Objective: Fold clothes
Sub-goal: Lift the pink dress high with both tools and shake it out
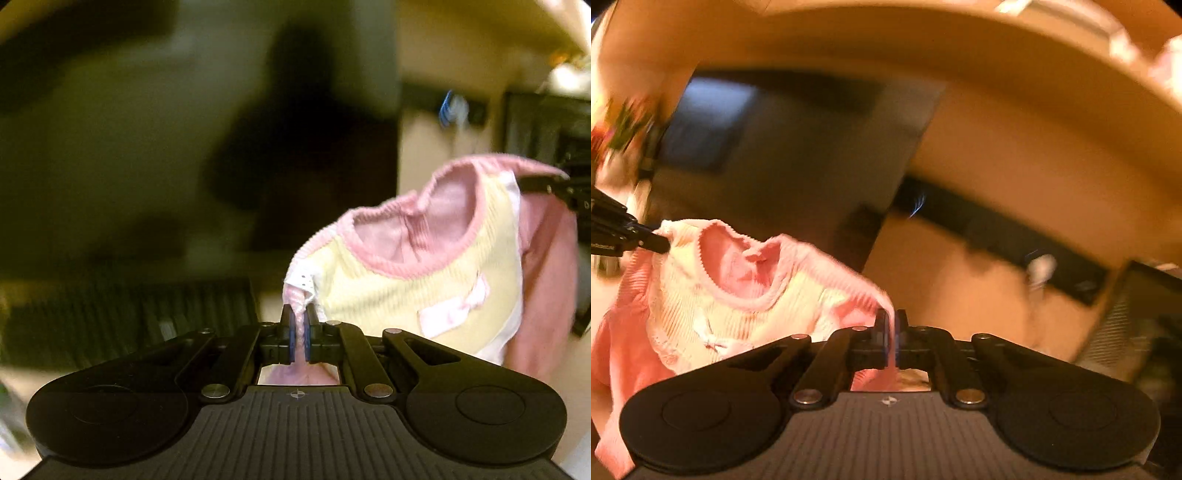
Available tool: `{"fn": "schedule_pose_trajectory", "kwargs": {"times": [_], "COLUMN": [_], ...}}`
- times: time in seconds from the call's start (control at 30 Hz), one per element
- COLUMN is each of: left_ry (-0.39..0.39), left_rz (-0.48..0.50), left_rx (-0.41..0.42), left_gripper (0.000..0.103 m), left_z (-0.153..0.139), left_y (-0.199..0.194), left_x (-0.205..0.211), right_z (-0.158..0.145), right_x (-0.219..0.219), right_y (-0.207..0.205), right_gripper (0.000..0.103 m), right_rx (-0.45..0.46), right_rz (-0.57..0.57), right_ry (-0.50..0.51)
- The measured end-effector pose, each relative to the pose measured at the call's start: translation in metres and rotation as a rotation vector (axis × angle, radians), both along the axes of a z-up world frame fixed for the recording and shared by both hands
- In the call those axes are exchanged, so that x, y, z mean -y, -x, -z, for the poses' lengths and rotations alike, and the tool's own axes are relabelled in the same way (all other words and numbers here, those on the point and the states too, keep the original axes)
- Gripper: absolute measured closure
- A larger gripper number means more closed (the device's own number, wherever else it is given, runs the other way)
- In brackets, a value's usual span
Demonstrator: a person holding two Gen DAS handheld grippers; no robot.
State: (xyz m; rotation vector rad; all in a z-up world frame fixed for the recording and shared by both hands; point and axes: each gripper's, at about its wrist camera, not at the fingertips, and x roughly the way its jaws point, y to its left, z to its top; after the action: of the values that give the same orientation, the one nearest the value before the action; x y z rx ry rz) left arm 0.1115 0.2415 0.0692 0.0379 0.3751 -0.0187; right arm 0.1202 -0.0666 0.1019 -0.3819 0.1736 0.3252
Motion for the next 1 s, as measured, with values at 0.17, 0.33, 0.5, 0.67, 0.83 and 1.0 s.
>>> {"fn": "schedule_pose_trajectory", "kwargs": {"times": [0.17,0.33,0.5,0.67,0.83,1.0], "left_ry": [-0.065,-0.148,-0.177,-0.135,-0.113,-0.15], "left_rz": [0.106,0.163,0.121,0.051,-0.012,-0.045], "left_rx": [0.203,0.232,0.11,0.006,-0.002,0.0], "left_gripper": [0.098,0.098,0.098,0.098,0.098,0.098], "left_z": [-0.076,-0.087,-0.045,-0.018,-0.024,-0.036], "left_y": [0.053,0.071,0.047,0.026,0.022,0.025], "left_x": [0.004,0.021,0.025,0.009,-0.002,-0.002], "right_z": [-0.047,-0.005,0.1,0.166,0.205,0.237], "right_x": [0.023,0.02,-0.032,-0.101,-0.157,-0.197], "right_y": [0.072,0.081,0.08,0.09,0.084,0.068], "right_gripper": [0.103,0.083,0.043,0.035,0.035,0.078], "right_rx": [0.143,-0.101,-0.396,-0.469,-0.455,-0.304], "right_rz": [0.129,0.044,-0.127,-0.345,-0.405,-0.316], "right_ry": [-0.088,-0.128,-0.065,0.09,0.115,0.19]}}
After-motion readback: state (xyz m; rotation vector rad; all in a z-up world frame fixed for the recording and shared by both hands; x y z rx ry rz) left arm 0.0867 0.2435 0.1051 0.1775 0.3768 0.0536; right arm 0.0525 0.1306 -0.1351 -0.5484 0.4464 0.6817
